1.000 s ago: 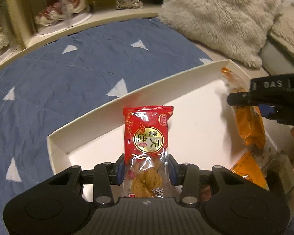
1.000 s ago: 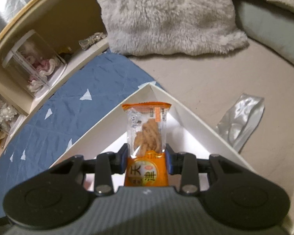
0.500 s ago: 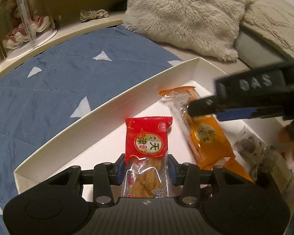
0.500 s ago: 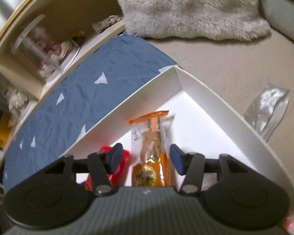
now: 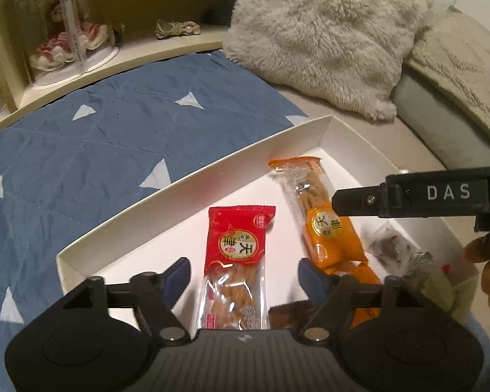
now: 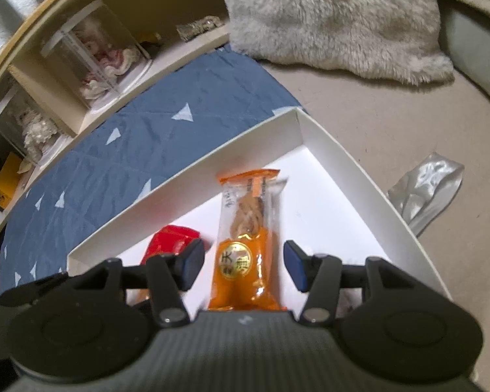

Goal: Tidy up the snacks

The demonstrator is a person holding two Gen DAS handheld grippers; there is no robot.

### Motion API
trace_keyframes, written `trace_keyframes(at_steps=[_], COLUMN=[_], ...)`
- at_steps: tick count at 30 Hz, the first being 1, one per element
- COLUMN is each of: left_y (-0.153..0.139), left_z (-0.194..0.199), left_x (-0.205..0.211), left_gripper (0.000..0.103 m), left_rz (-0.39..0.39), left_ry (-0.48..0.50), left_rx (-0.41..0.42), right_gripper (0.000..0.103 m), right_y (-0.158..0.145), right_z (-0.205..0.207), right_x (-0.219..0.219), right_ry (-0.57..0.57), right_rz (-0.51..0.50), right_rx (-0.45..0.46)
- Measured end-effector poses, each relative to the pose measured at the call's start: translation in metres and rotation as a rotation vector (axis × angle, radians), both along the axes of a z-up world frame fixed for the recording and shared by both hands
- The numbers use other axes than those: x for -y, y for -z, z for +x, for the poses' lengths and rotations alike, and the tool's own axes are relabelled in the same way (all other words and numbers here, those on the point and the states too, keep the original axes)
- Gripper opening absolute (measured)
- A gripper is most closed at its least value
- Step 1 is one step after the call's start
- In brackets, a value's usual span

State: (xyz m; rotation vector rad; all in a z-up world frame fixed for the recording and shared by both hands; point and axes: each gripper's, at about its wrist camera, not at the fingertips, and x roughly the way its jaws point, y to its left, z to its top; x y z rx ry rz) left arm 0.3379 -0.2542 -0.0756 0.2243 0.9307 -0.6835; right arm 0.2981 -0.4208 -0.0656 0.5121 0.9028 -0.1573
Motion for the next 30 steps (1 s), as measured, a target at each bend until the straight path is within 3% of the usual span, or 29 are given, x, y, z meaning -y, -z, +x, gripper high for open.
trace_keyframes(at_steps=[8, 18, 24, 30], left_y=[-0.018, -0.036, -0.047, -0.067], left_z=[-0.022, -0.058, -0.080, -0.104], left_x=[-0.022, -0.055, -0.070, -0.091], left_gripper=[0.097, 0.103, 0.103, 0.103], left_rz=[-0.022, -0.053, -0.052, -0.102], left_ry=[-0.061, -0.130, -0.157, -0.232], left_rx=[-0.015, -0.012, -0.011, 0.015], right_gripper=[0.076, 0.102, 0.103, 0.103], right_y=[-0.024, -0.048, -0.061, -0.074], right_z=[-0.024, -0.054, -0.071, -0.090], right_x=[-0.004, -0.027, -0.041, -0.052], right_ry=[-0.006, -0.054, -0.088, -0.111], right_rz=[-0.060, -0.132, -0.160, -0.212], right_rx=[0.026, 0.073, 0.097, 0.114])
